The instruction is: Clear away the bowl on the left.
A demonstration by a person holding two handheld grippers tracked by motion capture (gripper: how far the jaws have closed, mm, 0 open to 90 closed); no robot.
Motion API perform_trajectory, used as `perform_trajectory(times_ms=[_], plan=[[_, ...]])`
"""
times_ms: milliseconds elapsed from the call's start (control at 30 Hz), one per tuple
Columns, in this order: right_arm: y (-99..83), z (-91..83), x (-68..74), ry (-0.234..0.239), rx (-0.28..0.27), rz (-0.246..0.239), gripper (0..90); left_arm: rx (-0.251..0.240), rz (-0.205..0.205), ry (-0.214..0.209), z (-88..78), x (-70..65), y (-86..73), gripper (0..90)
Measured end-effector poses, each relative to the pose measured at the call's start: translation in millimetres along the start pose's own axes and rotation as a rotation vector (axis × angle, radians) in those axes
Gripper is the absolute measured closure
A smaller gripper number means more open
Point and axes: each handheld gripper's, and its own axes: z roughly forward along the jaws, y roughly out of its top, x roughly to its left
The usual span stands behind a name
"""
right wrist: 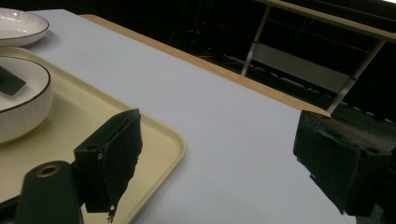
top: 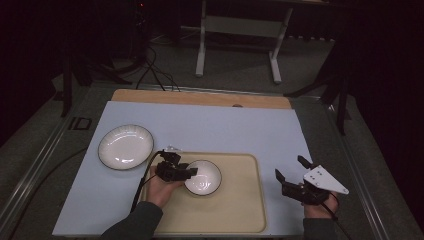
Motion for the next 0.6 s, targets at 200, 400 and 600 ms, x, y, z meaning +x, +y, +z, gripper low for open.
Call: perform_trajectory(times_ms=[200,400,600], plan=[[0.0,-0.3,-0.1,0.002,0.000,0.001,15.1,-0.020,0.045,0.059,-13.4,-4.5,3.3,39.3],[0.1,-0.3,0.1,0.002,-0.002,0.002,15.1,-0.057,0.067,0.081,-28.3,-4.9,6.0,36.5],[0.1,-0.3,-0.2,0.002,-0.001,0.002,15.1,-0.122,0.101,0.138,-44.5,-7.0,8.3,37.0]])
